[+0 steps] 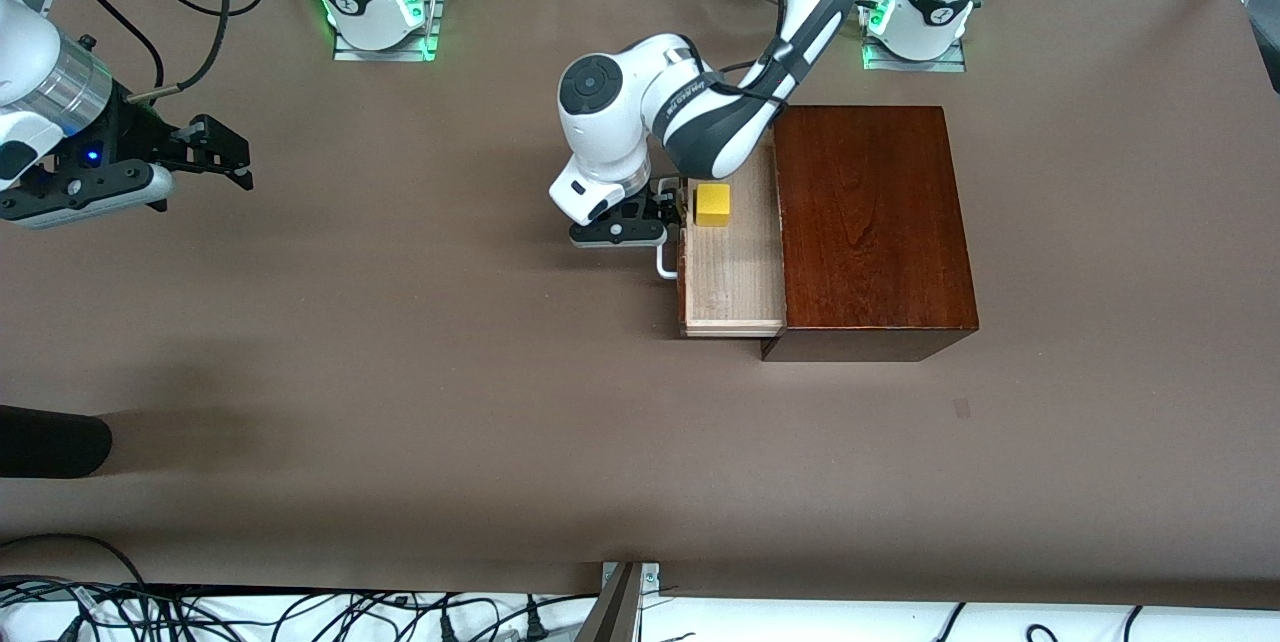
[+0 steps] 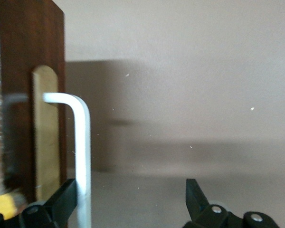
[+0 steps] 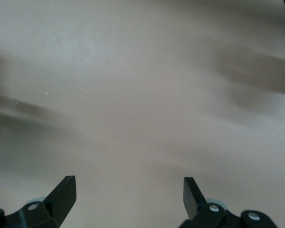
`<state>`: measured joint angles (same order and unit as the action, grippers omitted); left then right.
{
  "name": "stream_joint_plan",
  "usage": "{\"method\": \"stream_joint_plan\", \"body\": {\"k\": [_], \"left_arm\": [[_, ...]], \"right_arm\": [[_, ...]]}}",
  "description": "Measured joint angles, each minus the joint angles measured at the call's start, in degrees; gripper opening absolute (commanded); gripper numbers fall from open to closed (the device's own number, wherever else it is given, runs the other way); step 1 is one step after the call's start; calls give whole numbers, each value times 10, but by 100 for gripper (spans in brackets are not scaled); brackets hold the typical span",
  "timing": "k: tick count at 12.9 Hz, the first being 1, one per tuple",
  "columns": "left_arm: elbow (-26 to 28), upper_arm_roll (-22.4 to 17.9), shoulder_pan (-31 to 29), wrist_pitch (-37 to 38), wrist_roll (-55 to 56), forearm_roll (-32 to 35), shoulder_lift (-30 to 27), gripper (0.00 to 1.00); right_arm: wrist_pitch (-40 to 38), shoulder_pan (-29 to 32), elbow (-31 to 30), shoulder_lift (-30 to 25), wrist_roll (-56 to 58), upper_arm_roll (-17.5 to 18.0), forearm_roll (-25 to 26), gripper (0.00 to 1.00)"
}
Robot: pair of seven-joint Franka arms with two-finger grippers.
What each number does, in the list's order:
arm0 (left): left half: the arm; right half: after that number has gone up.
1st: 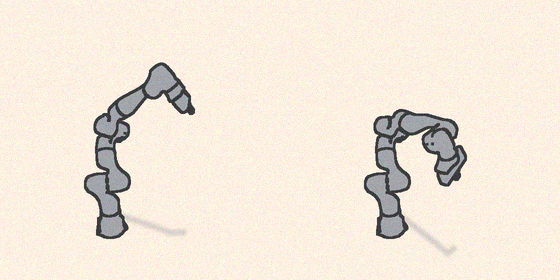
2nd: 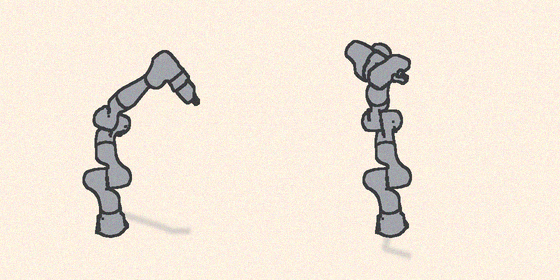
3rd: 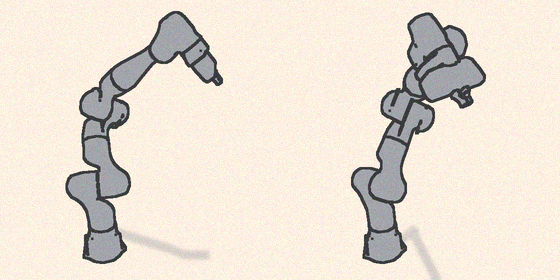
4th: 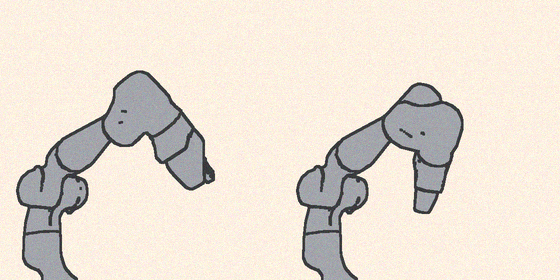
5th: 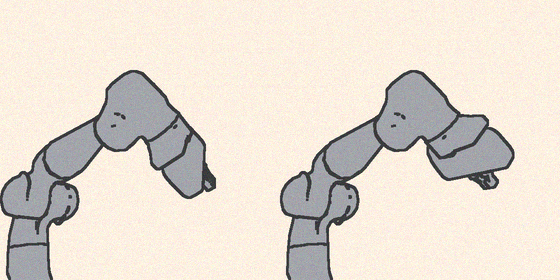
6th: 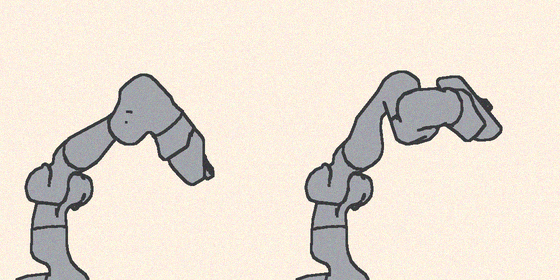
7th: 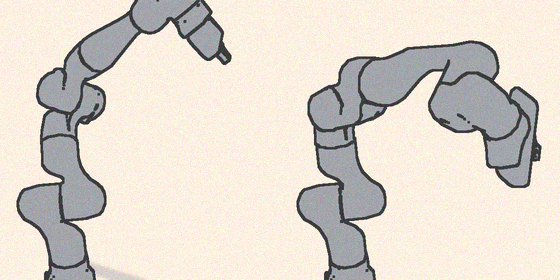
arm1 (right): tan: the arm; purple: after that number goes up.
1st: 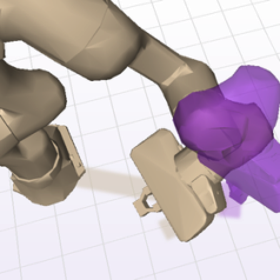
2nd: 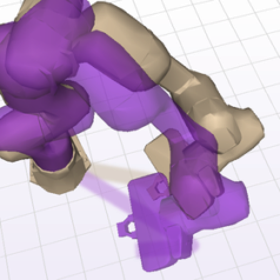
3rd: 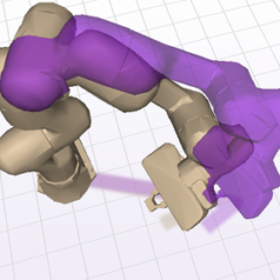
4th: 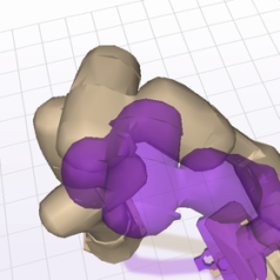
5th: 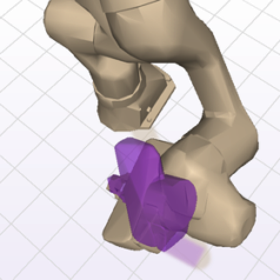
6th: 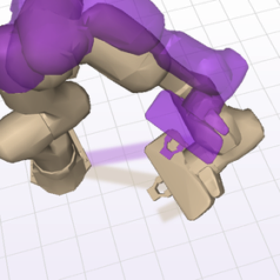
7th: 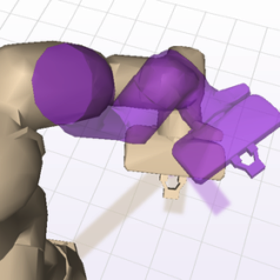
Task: Open drawer, take yellow block, close drawer
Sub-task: 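Pull the drawer open by its handle with the left gripper, then withdraw the left gripper while the right gripper reaches toward the drawer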
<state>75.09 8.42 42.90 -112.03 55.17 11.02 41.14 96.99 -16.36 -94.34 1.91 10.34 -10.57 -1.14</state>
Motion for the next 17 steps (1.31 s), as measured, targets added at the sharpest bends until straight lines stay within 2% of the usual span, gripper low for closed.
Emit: {"method": "stream_joint_plan", "body": {"k": [4, 6, 9, 11, 14, 17], "left_arm": [[-88, -7, -3, 137, 1, -1, -18, 100], [-114, -16, -21, 180, 2, -1, -49, 100], [-121, -16, -107, 238, -22, -4, -125, 100], [-120, -16, -162, 279, -86, -8, -160, 100], [-120, -15, -229, 327, -202, -11, -191, 100], [-120, -16, -316, 362, -338, -44, -217, 100]], "right_arm": [[4, 0, 0, 8, -1, 0, 0, 100], [5, -2, 0, 15, -1, 1, -1, 100], [-6, -12, 0, 25, -1, 8, -1, 100], [-23, -32, 0, 30, 10, 22, -2, 100], [-27, -43, 0, 31, 62, 102, -2, 100], [-1, -77, 9, 52, 74, 188, -2, 100]]}}
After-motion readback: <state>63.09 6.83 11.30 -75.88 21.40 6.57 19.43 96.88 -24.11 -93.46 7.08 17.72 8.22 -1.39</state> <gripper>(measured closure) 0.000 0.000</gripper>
